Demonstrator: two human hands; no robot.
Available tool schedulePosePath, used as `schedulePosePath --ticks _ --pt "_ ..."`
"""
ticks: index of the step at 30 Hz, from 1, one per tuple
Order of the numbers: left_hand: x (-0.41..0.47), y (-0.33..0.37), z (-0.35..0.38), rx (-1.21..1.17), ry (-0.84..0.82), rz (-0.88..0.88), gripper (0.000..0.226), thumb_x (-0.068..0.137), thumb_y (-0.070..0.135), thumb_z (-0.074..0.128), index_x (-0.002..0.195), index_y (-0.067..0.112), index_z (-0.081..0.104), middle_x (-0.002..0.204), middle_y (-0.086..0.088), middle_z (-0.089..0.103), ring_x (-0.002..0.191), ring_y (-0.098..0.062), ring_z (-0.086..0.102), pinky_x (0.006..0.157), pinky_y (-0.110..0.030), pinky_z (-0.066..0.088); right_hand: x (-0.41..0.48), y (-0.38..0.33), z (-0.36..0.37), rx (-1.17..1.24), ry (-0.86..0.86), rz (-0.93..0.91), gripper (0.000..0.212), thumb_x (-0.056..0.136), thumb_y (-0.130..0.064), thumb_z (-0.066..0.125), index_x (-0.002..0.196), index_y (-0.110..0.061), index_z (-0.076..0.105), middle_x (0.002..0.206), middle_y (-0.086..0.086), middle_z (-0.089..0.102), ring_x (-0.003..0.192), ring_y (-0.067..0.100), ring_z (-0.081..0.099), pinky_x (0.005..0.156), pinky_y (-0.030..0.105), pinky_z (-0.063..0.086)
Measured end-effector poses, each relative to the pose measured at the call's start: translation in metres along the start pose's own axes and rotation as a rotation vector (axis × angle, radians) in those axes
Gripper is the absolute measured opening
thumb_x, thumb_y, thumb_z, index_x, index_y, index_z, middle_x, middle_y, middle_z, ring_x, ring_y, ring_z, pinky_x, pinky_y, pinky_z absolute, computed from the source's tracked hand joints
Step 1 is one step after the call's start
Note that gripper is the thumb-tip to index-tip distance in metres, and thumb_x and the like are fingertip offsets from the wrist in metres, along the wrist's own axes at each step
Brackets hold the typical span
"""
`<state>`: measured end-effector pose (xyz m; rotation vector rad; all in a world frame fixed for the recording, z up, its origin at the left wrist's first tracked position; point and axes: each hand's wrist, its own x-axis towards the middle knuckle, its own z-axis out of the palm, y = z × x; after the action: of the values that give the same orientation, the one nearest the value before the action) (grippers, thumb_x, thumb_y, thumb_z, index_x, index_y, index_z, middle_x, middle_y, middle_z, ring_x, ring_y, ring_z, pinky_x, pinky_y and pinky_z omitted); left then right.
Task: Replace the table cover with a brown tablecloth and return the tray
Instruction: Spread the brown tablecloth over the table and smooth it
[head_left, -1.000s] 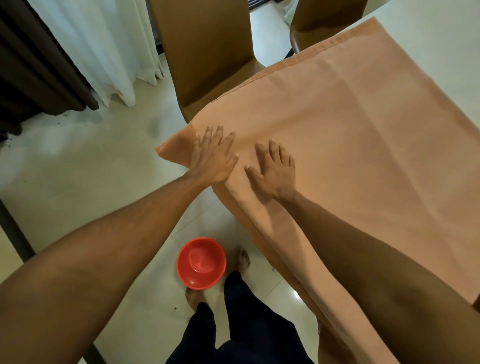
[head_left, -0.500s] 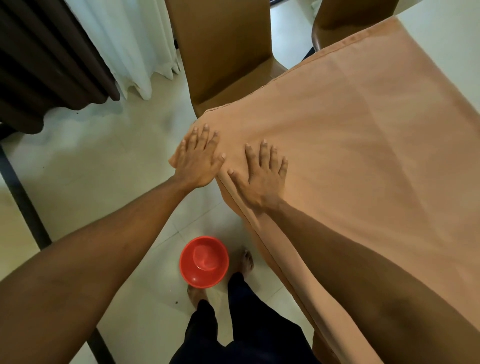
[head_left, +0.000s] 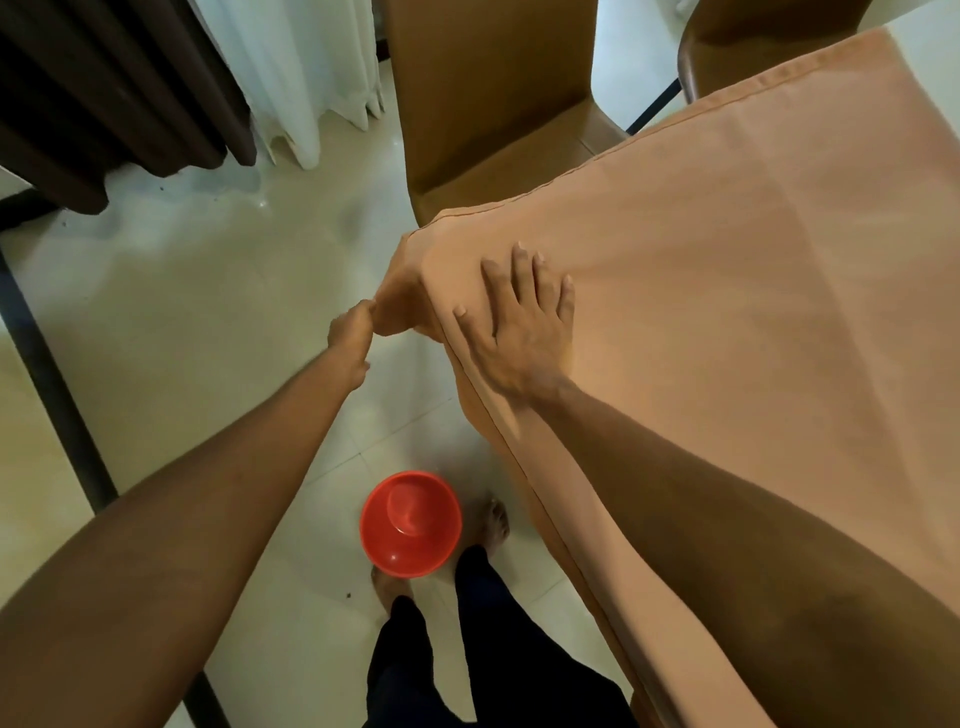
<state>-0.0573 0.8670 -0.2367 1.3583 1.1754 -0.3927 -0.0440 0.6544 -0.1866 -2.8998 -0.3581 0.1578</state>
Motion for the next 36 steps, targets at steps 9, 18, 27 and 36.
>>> schedulePosePath --ticks 9,18,27,36 --pt "0.013 -0.011 0.004 -0.56 -0.07 -0.129 0.03 0.088 0.033 0.06 0.115 0.026 0.069 0.118 0.004 0.068 0.11 -0.014 0.059 0.097 -0.037 0.042 0.0 -0.002 -0.003 -0.027 0.017 0.013 0.066 0.097 -0.068 0.026 0.154 -0.035 0.028 0.168 0.002 0.015 0.155 0.028 0.009 0.123 0.057 0.004" --pt "-0.015 0.009 -0.015 -0.07 0.468 0.47 0.012 0.099 0.02 0.049 0.093 0.013 0.043 0.076 0.007 0.047 0.075 -0.018 0.048 0.053 -0.018 0.034 -0.004 -0.006 -0.011 -0.006 -0.007 0.03 0.066 0.096 -0.07 0.027 0.152 -0.036 0.029 0.168 0.001 0.013 0.155 0.026 0.006 0.123 0.056 0.003" --pt "-0.081 0.063 -0.02 -0.101 0.278 0.693 0.003 0.097 0.022 0.053 0.096 0.019 0.051 0.092 0.005 0.058 0.076 -0.005 0.055 0.066 -0.019 0.045 -0.008 -0.007 -0.029 0.336 -0.073 0.018 0.076 0.09 -0.077 0.026 0.151 -0.033 0.036 0.165 0.002 0.025 0.153 0.024 0.018 0.123 0.058 0.008" --pt "-0.168 0.121 0.028 -0.345 0.016 0.54 0.024 0.104 0.017 0.043 0.126 0.014 0.05 0.116 -0.006 0.061 0.099 -0.016 0.064 0.084 -0.028 0.059 -0.132 -0.051 -0.06 0.475 0.099 0.022 0.096 0.084 -0.055 0.067 0.158 -0.034 0.011 0.146 0.0 0.045 0.113 0.023 0.061 0.083 0.043 0.056"
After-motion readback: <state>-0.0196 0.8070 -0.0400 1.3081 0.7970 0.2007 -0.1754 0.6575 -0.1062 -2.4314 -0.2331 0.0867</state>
